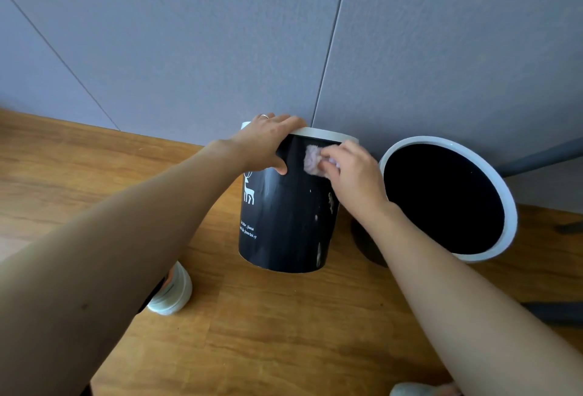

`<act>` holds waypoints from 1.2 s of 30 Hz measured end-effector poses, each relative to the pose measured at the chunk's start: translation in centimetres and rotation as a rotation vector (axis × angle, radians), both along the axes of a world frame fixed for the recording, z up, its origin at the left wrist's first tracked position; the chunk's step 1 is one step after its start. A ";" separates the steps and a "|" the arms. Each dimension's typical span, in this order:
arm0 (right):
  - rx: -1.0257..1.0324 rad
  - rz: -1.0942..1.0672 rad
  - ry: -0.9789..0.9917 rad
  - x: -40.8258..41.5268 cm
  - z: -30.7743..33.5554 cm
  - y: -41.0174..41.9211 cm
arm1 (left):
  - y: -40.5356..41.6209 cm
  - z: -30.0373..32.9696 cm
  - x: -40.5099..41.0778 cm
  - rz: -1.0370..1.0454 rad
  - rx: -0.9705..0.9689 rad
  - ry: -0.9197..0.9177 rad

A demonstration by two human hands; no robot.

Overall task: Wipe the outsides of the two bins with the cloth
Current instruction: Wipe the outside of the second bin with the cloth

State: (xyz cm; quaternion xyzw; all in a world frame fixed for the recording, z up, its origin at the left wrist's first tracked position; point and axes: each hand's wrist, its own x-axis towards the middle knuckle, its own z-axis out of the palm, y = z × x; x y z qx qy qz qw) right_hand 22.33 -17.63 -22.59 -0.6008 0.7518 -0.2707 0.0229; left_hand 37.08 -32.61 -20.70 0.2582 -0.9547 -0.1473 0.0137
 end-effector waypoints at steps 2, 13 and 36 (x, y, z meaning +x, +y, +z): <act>-0.021 -0.062 -0.008 -0.2 0.2 -0.7 | 0.1 0.0 -0.2 -0.008 -0.005 -0.004; 0.034 0.161 0.023 1.2 -2.6 3.5 | -0.4 -0.2 -0.5 -0.013 0.035 0.008; -0.021 0.000 0.092 -0.8 1.2 -0.4 | -0.9 0.2 -0.9 -0.065 0.074 0.008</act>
